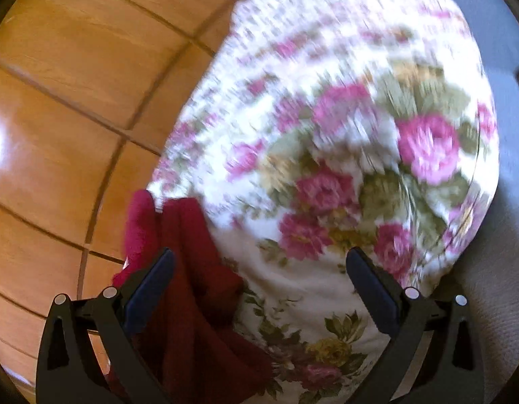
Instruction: Fold small clothes
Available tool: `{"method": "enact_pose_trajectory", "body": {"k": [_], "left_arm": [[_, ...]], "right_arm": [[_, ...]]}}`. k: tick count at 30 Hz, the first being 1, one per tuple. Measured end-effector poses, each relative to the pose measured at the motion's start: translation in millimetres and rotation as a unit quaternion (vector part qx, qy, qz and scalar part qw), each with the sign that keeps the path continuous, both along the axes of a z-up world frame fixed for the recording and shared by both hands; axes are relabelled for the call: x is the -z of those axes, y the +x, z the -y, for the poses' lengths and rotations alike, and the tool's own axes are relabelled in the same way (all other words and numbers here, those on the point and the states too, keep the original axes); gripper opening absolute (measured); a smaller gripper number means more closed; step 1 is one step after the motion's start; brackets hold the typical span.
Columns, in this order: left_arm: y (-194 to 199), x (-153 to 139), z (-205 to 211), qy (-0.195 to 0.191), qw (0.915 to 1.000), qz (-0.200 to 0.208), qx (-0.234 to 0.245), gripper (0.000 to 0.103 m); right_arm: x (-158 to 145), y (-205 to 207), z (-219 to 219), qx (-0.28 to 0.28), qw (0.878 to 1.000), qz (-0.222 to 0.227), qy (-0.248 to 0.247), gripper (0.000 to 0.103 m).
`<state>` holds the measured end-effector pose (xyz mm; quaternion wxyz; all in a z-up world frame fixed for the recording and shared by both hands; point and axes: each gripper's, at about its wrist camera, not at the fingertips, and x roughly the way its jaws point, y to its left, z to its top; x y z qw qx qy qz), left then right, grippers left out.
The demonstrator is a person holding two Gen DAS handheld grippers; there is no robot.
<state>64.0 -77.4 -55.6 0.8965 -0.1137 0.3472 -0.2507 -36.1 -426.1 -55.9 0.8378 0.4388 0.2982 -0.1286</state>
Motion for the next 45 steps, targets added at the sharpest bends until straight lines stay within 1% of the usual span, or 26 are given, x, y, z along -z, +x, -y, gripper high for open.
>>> {"method": "enact_pose_trajectory", "body": {"k": [2, 4, 8, 9, 11, 13, 14, 15, 16, 17, 19, 21, 22, 23, 25, 27, 28, 30, 32, 34, 36, 39, 41, 43, 44, 45], "left_arm": [[-5, 12, 6, 0.015, 0.9997, -0.004, 0.016, 0.086], [-10, 18, 13, 0.027, 0.9992, -0.003, 0.03, 0.089], [-20, 23, 20, 0.046, 0.9978, 0.01, 0.047, 0.09], [-20, 23, 20, 0.045, 0.9978, 0.012, 0.047, 0.09], [-18, 25, 19, 0.039, 0.9981, 0.008, 0.048, 0.09], [-16, 29, 16, 0.035, 0.9984, 0.001, 0.046, 0.091], [-14, 31, 15, 0.034, 0.9984, -0.003, 0.045, 0.092], [-13, 33, 15, 0.033, 0.9983, -0.006, 0.047, 0.093], [-13, 35, 14, 0.034, 0.9981, -0.009, 0.051, 0.094], [-12, 38, 15, 0.038, 0.9976, -0.013, 0.057, 0.095], [-13, 43, 19, 0.053, 0.9965, -0.01, 0.064, 0.095], [-15, 45, 21, 0.063, 0.9959, 0.001, 0.065, 0.095], [-16, 44, 20, 0.062, 0.996, 0.001, 0.065, 0.095], [-17, 43, 19, 0.058, 0.9962, -0.002, 0.065, 0.095], [-19, 39, 14, 0.046, 0.997, -0.004, 0.062, 0.095], [-26, 31, 8, 0.031, 0.998, 0.012, 0.054, 0.095], [-30, 24, 3, 0.024, 0.9982, 0.032, 0.045, 0.095], [-36, 11, -3, 0.02, 0.9971, 0.069, 0.024, 0.095], [-37, 0, -4, 0.018, 0.9955, 0.092, 0.01, 0.095], [-30, -9, -1, 0.023, 0.9944, 0.103, 0.005, 0.095], [-21, -14, 4, 0.031, 0.9936, 0.108, 0.005, 0.095], [-6, -14, 19, 0.06, 0.9934, 0.097, 0.011, 0.095], [9, -4, 34, 0.097, 0.9922, 0.074, 0.027, 0.095], [17, 13, 45, 0.122, 0.9904, 0.049, 0.042, 0.098], [23, 23, 47, 0.119, 0.9913, 0.026, 0.05, 0.099], [29, 31, 46, 0.104, 0.9931, 0.001, 0.055, 0.1]], "right_arm": [[-17, -2, -17, -0.028, 0.998, 0.02, -0.054, 0.101], [-29, -3, -38, -0.065, 0.992, 0.037, -0.101, 0.101], [-35, -5, -74, -0.128, 0.98, 0.036, -0.15, 0.101], [-33, -5, -81, -0.141, 0.977, 0.031, -0.159, 0.101], [-25, -3, -93, -0.16, 0.97, -0.004, -0.185, 0.101], [-10, 4, -92, -0.157, 0.965, -0.061, -0.203, 0.101], [-2, 2, -81, -0.136, 0.968, -0.086, -0.193, 0.101], [6, 1, -70, -0.121, 0.973, -0.1, -0.171, 0.101], [15, 0, -56, -0.107, 0.98, -0.11, -0.13, 0.101], [31, 1, -42, -0.099, 0.985, -0.12, -0.069, 0.101], [57, 3, -31, -0.096, 0.986, -0.138, 0.011, 0.101], [64, 3, -26, -0.09, 0.986, -0.131, 0.044, 0.101], [64, 2, -26, -0.091, 0.986, -0.129, 0.047, 0.101], [61, 3, -27, -0.092, 0.987, -0.127, 0.037, 0.101], [45, 2, -30, -0.092, 0.989, -0.114, -0.004, 0.101], [23, -2, -37, -0.088, 0.991, -0.085, -0.058, 0.101], [12, -4, -41, -0.086, 0.99, -0.069, -0.09, 0.101], [-12, -7, -56, -0.086, 0.98, -0.038, -0.175, 0.101], [-24, -6, -68, -0.09, 0.968, -0.026, -0.234, 0.101], [-30, -1, -76, -0.095, 0.958, -0.026, -0.269, 0.101], [-32, -2, -69, -0.093, 0.961, -0.022, -0.26, 0.101], [-32, -6, -48, -0.069, 0.975, -0.013, -0.209, 0.101], [-37, -14, -41, -0.049, 0.981, -0.004, -0.188, 0.101], [-40, -8, -35, -0.057, 0.983, 0.001, -0.173, 0.101], [-42, -2, -36, -0.067, 0.983, 0.002, -0.169, 0.101], [-43, 3, -37, -0.077, 0.983, 0.003, -0.168, 0.101]]}}
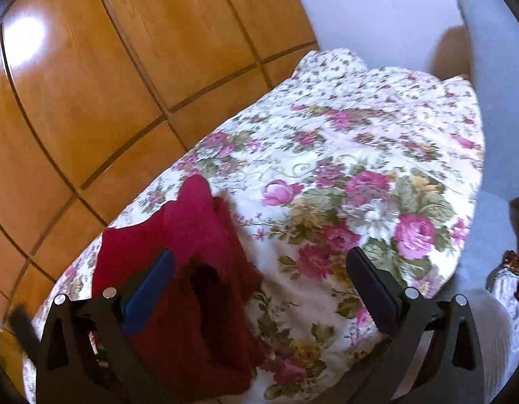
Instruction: Fold small clothes
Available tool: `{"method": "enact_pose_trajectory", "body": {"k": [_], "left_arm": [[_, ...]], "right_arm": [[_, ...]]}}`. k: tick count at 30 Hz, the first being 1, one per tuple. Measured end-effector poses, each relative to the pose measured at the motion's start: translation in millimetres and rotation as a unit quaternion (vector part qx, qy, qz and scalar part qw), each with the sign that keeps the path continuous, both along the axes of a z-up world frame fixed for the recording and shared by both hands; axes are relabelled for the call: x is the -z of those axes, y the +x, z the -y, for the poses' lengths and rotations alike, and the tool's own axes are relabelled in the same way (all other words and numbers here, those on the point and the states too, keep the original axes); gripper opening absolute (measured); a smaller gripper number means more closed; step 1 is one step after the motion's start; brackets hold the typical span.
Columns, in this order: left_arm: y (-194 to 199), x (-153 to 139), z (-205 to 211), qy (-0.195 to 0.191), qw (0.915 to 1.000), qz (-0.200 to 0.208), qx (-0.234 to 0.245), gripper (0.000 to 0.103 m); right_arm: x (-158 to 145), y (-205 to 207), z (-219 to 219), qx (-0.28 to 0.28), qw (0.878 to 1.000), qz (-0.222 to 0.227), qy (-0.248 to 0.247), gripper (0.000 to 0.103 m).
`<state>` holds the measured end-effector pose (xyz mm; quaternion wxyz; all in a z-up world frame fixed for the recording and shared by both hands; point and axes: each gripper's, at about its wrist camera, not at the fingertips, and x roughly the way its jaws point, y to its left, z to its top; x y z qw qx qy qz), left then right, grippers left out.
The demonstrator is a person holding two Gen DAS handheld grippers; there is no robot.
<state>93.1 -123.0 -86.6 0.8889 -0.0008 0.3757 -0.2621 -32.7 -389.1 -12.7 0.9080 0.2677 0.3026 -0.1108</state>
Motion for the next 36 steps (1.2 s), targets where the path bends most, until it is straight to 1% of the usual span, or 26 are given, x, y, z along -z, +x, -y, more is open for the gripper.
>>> {"method": "enact_pose_trajectory", "body": {"k": [1, 2, 3, 4, 6, 7, 8, 9, 11, 12, 13, 15, 17, 19, 21, 24, 26, 27, 28, 30, 31, 34, 36], "left_arm": [[3, 5, -3, -0.017, 0.9997, -0.018, -0.001, 0.1], [6, 9, -8, -0.039, 0.9986, -0.035, -0.004, 0.1], [7, 11, -12, -0.054, 0.9975, -0.046, -0.005, 0.1], [6, 12, -14, -0.057, 0.9974, -0.045, -0.003, 0.1], [2, 11, -13, -0.052, 0.998, -0.035, -0.001, 0.1], [-1, 11, -14, -0.049, 0.9984, -0.026, -0.003, 0.1], [-4, 11, -14, -0.048, 0.9986, -0.02, -0.003, 0.1], [-6, 12, -14, -0.048, 0.9987, -0.017, 0.0, 0.1], [-10, 12, -15, -0.047, 0.9989, -0.009, 0.002, 0.1], [-11, 12, -16, -0.048, 0.9988, -0.006, 0.002, 0.1], [-13, 12, -17, -0.051, 0.9987, -0.005, 0.002, 0.1], [-14, 10, -19, -0.058, 0.9983, -0.009, 0.003, 0.1], [-19, 8, -25, -0.065, 0.9978, -0.014, 0.001, 0.1], [-20, 3, -29, -0.071, 0.9973, -0.017, -0.001, 0.1], [-20, -4, -34, -0.071, 0.9974, -0.003, -0.007, 0.1], [-15, -13, -39, -0.062, 0.9979, 0.01, -0.015, 0.1], [-8, -12, -41, -0.063, 0.9979, -0.003, -0.015, 0.1], [-7, -8, -41, -0.066, 0.9976, -0.018, -0.012, 0.1], [-3, -1, -40, -0.076, 0.996, -0.047, -0.009, 0.1], [0, 10, -44, -0.107, 0.9906, -0.084, -0.012, 0.1], [0, 12, -48, -0.121, 0.9886, -0.089, -0.013, 0.1], [-7, 9, -47, -0.114, 0.9905, -0.077, -0.007, 0.1], [-7, 8, -49, -0.12, 0.9891, -0.084, -0.007, 0.1]], "right_arm": [[1, 8, -2, -0.016, 1.0, -0.002, 0.0, 0.101], [3, 24, -6, -0.047, 0.999, -0.013, -0.001, 0.101], [6, 36, -9, -0.064, 0.998, -0.027, -0.006, 0.101], [9, 46, -12, -0.074, 0.996, -0.04, -0.012, 0.101], [25, 76, -13, -0.098, 0.992, -0.082, -0.018, 0.101], [36, 91, -10, -0.092, 0.988, -0.115, -0.033, 0.101], [47, 100, -5, -0.084, 0.986, -0.135, -0.04, 0.101], [57, 106, 2, -0.082, 0.985, -0.145, -0.033, 0.101], [70, 107, 16, -0.071, 0.987, -0.14, 0.024, 0.101], [73, 105, 18, -0.066, 0.987, -0.138, 0.043, 0.101], [72, 104, 17, -0.064, 0.988, -0.136, 0.037, 0.101], [67, 100, 10, -0.065, 0.989, -0.131, 0.005, 0.101], [65, 98, 7, -0.062, 0.99, -0.127, -0.005, 0.101], [69, 96, 10, -0.055, 0.99, -0.125, 0.015, 0.101], [69, 95, 12, -0.051, 0.99, -0.124, 0.035, 0.101], [70, 94, 13, -0.051, 0.99, -0.123, 0.038, 0.101], [69, 93, 11, -0.05, 0.991, -0.122, 0.031, 0.101], [69, 94, 11, -0.049, 0.991, -0.122, 0.029, 0.101], [69, 94, 11, -0.049, 0.991, -0.122, 0.027, 0.101], [69, 94, 11, -0.049, 0.991, -0.121, 0.028, 0.101], [69, 94, 11, -0.05, 0.991, -0.121, 0.03, 0.101], [68, 92, 9, -0.05, 0.991, -0.121, 0.028, 0.101], [68, 90, 9, -0.051, 0.991, -0.12, 0.033, 0.101]]}}
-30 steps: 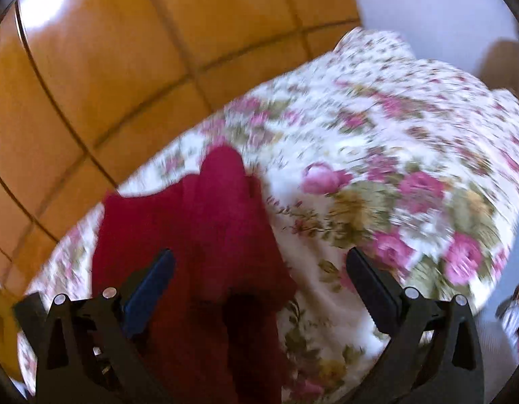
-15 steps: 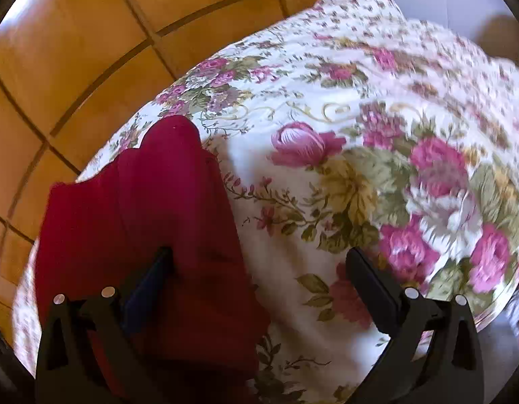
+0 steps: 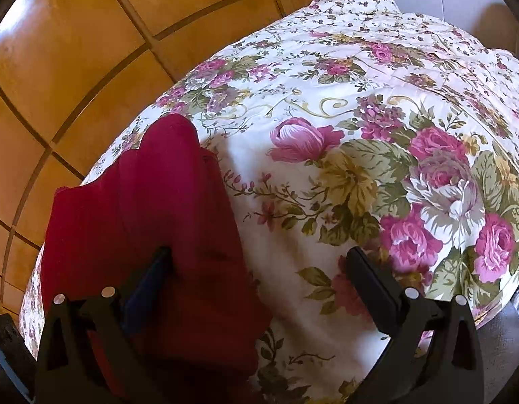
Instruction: Fold small clothes
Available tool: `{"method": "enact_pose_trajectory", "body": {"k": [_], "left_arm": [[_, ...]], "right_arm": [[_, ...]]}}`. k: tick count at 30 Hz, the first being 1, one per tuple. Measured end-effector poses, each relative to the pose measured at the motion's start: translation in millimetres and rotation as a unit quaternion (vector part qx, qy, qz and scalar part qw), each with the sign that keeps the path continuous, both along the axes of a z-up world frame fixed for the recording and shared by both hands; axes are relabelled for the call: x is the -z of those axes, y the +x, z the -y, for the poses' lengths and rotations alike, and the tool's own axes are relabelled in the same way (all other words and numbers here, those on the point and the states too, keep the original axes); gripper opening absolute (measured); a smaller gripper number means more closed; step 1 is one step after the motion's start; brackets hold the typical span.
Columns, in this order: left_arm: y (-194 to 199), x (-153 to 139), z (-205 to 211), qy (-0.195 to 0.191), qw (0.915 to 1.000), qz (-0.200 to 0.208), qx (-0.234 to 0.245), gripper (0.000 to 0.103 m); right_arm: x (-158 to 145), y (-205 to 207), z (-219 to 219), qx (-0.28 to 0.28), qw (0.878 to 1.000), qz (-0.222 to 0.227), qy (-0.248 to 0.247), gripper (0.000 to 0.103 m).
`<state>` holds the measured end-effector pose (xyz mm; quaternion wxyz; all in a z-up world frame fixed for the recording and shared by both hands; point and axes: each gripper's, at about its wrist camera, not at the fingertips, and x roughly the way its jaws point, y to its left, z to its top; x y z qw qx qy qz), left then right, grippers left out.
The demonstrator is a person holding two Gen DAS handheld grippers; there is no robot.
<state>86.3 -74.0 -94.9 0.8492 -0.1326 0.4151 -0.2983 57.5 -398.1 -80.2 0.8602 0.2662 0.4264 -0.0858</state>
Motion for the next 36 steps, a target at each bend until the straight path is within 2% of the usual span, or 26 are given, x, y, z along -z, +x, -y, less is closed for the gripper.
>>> {"method": "enact_pose_trajectory", "body": {"k": [8, 12, 17, 20, 24, 25, 26, 27, 28, 31, 33, 36], "left_arm": [[23, -2, -7, -0.038, 0.9983, -0.039, 0.022, 0.1], [33, 0, -10, -0.052, 0.9958, -0.065, 0.038, 0.1], [34, 0, -12, -0.062, 0.9927, -0.079, 0.067, 0.1], [33, 1, -12, -0.061, 0.992, -0.079, 0.078, 0.1], [44, 2, -9, -0.062, 0.991, -0.084, 0.083, 0.1], [47, 2, -9, -0.065, 0.991, -0.085, 0.08, 0.099], [49, 2, -8, -0.065, 0.9912, -0.085, 0.078, 0.093], [48, 2, -8, -0.066, 0.9912, -0.085, 0.078, 0.084], [47, 3, -9, -0.072, 0.99, -0.085, 0.086, 0.079], [44, 3, -14, -0.081, 0.989, -0.089, 0.087, 0.068], [42, 2, -18, -0.088, 0.9887, -0.088, 0.084, 0.061], [35, -1, -26, -0.089, 0.9897, -0.081, 0.077, 0.056]], "right_arm": [[1, -3, 4, -0.014, 0.999, -0.005, 0.051, 0.101], [5, -6, 11, -0.035, 0.993, -0.009, 0.113, 0.101], [10, -8, 18, -0.05, 0.981, -0.005, 0.186, 0.101], [12, -4, 12, -0.07, 0.979, -0.009, 0.193, 0.101], [11, 8, 2, -0.1, 0.981, -0.013, 0.167, 0.101], [11, 10, 1, -0.102, 0.981, -0.01, 0.167, 0.101], [12, 10, 1, -0.102, 0.98, -0.006, 0.168, 0.101], [11, 10, 0, -0.106, 0.979, 0.002, 0.173, 0.093], [11, 11, -2, -0.111, 0.978, 0.009, 0.177, 0.069], [9, 11, -9, -0.126, 0.975, 0.026, 0.182, 0.06], [5, 11, -15, -0.131, 0.976, 0.035, 0.173, 0.059], [-2, 8, -22, -0.141, 0.975, 0.051, 0.162, 0.055]]}}
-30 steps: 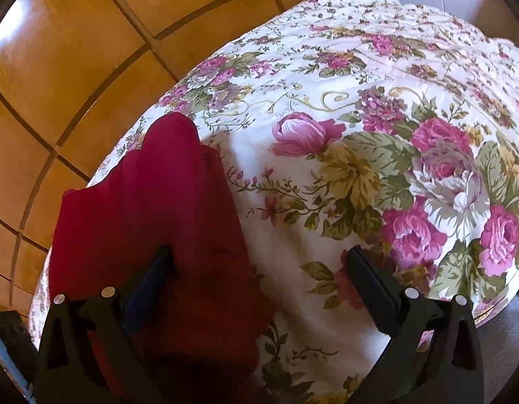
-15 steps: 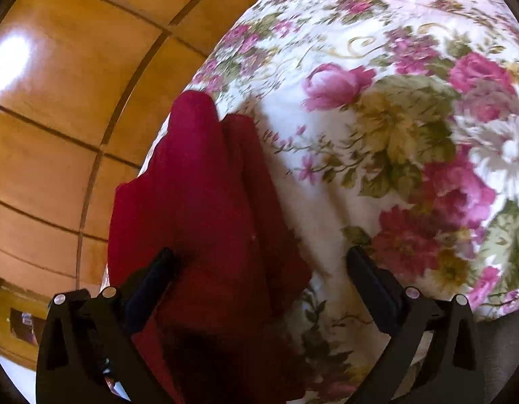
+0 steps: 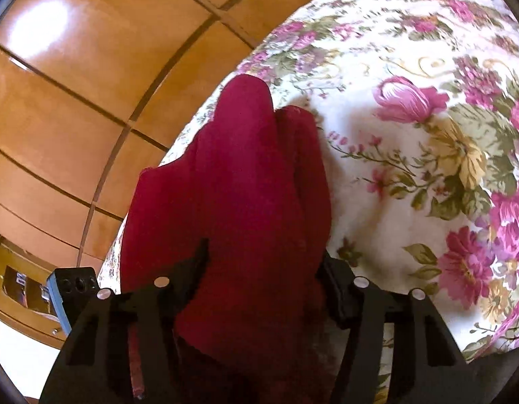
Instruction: Fold small clothes
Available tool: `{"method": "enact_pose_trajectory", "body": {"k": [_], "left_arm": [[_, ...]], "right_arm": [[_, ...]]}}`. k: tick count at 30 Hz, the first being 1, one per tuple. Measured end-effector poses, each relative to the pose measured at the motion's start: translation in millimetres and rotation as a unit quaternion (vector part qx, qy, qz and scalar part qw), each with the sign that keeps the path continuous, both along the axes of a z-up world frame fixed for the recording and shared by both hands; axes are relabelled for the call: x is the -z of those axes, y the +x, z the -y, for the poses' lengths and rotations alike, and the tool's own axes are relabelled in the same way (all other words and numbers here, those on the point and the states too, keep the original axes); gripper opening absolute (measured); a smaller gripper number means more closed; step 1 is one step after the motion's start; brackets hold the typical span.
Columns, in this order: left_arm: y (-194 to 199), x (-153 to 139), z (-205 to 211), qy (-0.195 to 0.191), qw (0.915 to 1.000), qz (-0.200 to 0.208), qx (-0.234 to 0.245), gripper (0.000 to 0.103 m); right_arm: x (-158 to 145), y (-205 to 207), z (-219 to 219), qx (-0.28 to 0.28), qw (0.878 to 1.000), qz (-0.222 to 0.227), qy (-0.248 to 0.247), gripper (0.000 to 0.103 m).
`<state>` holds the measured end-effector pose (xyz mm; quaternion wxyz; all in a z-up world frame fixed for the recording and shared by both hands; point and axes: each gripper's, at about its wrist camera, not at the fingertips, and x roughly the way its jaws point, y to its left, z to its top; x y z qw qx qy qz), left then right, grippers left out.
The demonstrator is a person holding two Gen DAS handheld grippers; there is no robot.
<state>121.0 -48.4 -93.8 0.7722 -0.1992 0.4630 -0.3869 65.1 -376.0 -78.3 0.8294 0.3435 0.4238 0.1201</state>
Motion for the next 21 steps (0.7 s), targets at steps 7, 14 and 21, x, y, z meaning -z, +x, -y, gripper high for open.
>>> {"method": "enact_pose_trajectory", "body": {"k": [7, 14, 21], "left_arm": [[-23, -16, -20, 0.024, 0.9989, 0.036, -0.018, 0.054], [-31, -28, -40, 0.055, 0.9955, 0.07, -0.034, 0.054], [-12, -53, -13, 0.078, 0.9884, 0.127, -0.03, 0.053]], "right_arm": [[-17, -6, -28, -0.043, 0.997, 0.058, 0.014, 0.049], [-23, 2, -64, -0.087, 0.992, 0.092, 0.014, 0.049], [-29, 19, -64, -0.083, 0.989, 0.12, 0.004, 0.049]]}}
